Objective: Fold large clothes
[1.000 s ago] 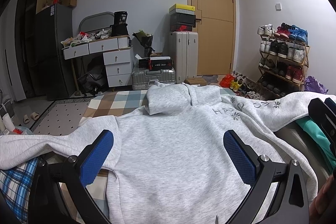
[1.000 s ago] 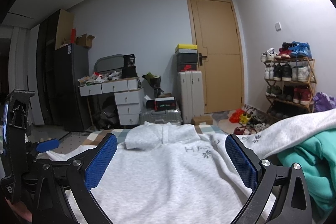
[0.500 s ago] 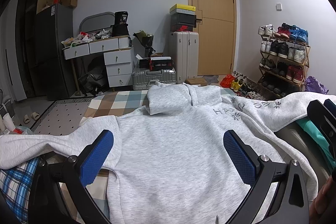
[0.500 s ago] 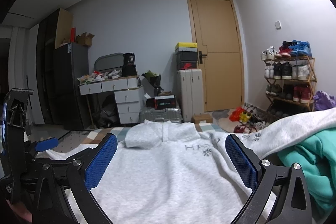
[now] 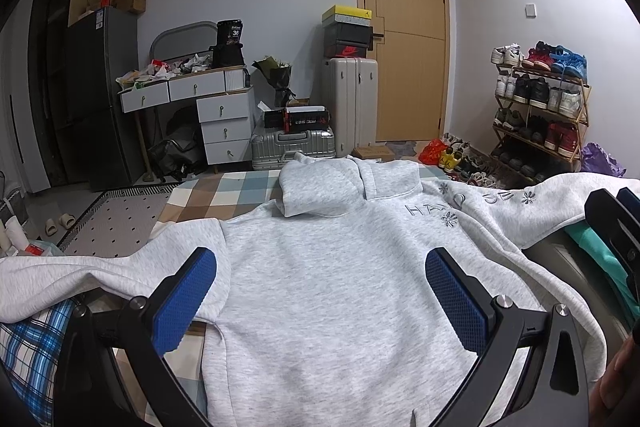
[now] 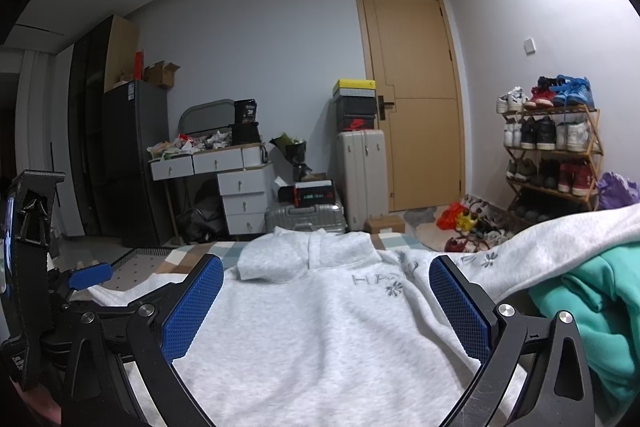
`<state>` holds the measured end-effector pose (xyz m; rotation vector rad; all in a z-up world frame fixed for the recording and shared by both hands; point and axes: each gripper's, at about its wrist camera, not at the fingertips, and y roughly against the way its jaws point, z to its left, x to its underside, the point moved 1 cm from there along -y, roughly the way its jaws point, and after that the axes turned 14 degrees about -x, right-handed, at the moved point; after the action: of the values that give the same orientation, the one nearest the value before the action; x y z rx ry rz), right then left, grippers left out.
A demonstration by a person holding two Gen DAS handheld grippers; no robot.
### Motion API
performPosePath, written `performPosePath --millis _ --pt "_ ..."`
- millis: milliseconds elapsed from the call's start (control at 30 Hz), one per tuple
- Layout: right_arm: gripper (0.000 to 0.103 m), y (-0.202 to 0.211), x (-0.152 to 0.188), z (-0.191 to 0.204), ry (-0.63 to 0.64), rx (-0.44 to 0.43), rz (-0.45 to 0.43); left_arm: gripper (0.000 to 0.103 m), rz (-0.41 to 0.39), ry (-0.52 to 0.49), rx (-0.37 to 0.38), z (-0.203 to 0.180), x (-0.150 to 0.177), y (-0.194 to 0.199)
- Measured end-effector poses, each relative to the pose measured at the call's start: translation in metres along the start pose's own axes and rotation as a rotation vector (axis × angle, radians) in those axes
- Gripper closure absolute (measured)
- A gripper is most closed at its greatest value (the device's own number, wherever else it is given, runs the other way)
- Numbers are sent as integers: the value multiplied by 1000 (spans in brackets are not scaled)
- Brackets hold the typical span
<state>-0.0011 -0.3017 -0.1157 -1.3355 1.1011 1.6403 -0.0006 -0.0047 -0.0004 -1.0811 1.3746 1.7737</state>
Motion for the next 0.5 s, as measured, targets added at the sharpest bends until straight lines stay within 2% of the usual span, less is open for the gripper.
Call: performPosePath --millis 333,400,500 --pt "0 2 -3 -13 -54 25 -2 1 23 -18 2 -5 5 -6" --pt "0 1 -8 -24 -88 42 13 1 32 -11 10 -5 6 -7" --pt "0 6 -16 -62 -169 73 61 1 41 -9 28 -7 6 -5"
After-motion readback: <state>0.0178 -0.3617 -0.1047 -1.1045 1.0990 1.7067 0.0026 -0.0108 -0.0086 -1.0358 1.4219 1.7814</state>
